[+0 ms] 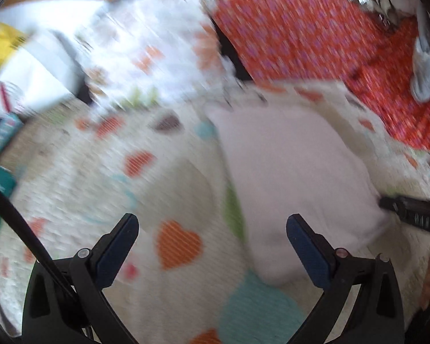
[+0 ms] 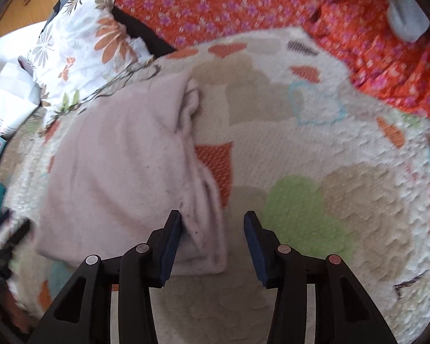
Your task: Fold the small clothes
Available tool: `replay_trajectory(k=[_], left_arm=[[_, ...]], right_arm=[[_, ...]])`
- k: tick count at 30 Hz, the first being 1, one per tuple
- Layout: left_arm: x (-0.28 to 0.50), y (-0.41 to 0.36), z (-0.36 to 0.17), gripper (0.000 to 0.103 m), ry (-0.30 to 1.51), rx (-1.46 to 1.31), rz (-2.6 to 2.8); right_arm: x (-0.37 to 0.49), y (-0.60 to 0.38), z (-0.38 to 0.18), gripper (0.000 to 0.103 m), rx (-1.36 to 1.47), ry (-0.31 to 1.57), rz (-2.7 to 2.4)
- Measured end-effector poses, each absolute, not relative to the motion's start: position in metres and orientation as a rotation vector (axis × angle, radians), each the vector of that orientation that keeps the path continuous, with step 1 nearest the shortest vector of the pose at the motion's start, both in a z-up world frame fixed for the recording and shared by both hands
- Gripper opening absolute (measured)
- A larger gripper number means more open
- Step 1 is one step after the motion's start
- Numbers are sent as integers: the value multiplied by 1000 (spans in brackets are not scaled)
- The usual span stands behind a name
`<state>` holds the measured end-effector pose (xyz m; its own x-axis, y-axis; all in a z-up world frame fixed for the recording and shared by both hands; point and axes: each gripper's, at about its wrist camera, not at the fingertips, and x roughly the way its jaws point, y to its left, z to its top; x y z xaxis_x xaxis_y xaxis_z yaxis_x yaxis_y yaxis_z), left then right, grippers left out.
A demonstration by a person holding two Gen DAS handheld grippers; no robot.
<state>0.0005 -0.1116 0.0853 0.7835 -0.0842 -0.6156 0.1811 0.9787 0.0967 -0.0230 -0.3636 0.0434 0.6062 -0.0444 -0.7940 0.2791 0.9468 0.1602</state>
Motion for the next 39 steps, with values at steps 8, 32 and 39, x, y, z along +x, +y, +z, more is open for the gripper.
replay_trajectory(k=[8, 32, 39], left_arm=[[-20, -76, 140, 103, 420, 99, -24], [-66, -42, 174, 103, 335, -15, -105], [-69, -50, 177, 103, 446, -98, -69]], right_arm=[[-62, -342, 66, 56, 184, 928, -317], [-106, -295, 128, 68, 138, 833, -307], [-107, -307, 125, 68, 166, 825, -320]])
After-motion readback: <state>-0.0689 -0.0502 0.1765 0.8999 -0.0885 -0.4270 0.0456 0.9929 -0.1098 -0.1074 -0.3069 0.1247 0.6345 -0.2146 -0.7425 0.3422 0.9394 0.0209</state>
